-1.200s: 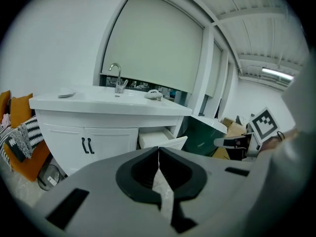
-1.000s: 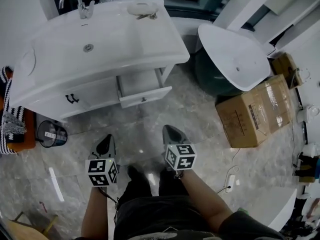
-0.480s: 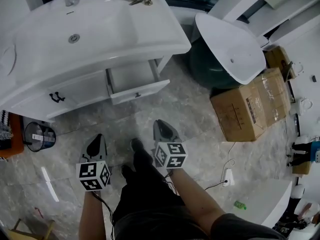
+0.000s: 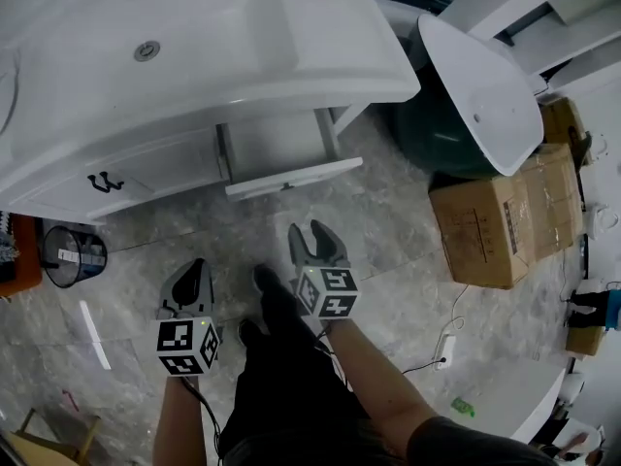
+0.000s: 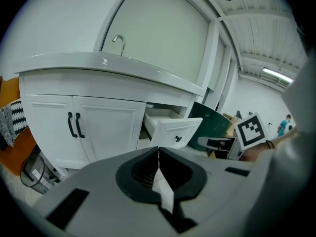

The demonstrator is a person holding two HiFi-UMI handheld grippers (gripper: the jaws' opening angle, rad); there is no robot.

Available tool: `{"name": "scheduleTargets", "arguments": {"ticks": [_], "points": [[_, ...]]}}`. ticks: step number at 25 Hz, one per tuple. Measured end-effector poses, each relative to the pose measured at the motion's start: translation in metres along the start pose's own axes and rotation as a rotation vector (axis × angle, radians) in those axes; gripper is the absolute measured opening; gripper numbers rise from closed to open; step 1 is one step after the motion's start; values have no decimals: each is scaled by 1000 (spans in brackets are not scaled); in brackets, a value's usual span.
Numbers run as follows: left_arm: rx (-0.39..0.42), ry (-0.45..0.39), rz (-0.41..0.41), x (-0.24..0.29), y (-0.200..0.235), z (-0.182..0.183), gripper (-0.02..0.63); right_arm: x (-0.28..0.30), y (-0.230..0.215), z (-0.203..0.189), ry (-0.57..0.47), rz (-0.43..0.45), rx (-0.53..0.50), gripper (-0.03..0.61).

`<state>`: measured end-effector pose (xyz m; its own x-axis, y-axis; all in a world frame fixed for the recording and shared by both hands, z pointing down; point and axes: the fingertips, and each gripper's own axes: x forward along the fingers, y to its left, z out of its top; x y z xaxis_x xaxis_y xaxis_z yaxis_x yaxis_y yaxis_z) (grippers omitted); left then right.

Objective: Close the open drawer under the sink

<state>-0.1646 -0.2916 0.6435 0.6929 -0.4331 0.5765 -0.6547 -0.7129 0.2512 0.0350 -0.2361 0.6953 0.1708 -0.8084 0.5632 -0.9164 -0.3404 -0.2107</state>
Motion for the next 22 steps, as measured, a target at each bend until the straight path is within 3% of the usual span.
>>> {"name": "scheduleTargets", "arguments": {"ticks": [22], "points": [[-51,58,66,76,20,-4,15,120,-18,0,61,25,-112,160]]}}
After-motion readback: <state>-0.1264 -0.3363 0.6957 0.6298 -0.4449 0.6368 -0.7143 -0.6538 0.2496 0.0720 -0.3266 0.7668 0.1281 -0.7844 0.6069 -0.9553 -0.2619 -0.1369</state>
